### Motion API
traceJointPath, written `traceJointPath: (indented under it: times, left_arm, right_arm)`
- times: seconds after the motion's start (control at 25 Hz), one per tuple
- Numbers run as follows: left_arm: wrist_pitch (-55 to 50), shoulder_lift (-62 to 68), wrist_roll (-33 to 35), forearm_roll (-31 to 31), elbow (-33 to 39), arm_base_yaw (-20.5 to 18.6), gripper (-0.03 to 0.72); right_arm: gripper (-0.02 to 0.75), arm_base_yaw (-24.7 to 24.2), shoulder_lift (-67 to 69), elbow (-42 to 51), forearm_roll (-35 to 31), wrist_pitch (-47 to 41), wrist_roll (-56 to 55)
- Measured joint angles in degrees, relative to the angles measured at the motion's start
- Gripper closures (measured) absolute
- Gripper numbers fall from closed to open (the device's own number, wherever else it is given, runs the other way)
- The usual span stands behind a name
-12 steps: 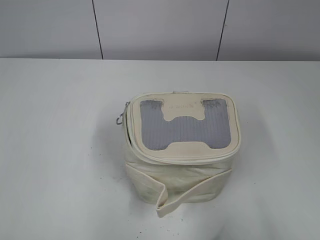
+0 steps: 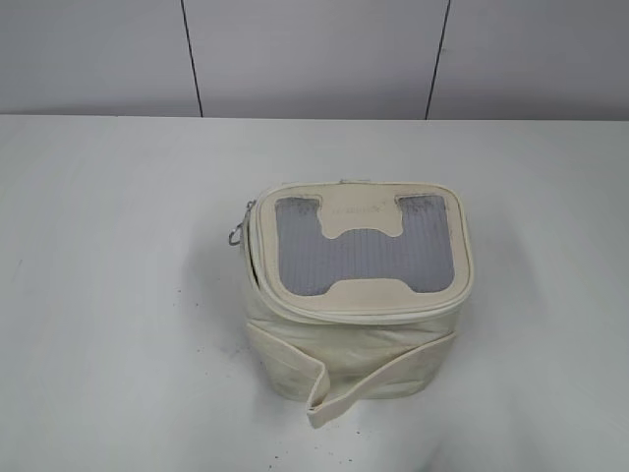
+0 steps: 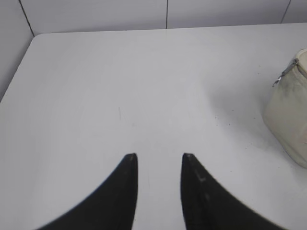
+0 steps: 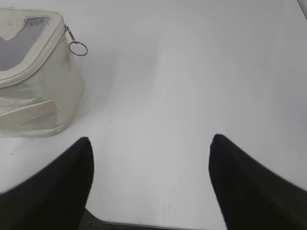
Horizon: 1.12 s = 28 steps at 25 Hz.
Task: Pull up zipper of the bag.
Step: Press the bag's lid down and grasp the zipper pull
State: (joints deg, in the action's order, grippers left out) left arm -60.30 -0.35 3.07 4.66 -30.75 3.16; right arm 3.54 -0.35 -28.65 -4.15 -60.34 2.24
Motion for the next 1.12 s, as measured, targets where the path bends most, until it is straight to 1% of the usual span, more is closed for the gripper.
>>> traceJointPath:
  times: [1.12]
  left_arm:
    - [0.00, 0.00, 0.00, 0.00, 0.00, 0.00, 0.447]
  right_arm:
    - [0.155, 0.00, 0.00, 0.00, 0.00, 0.00, 0.00]
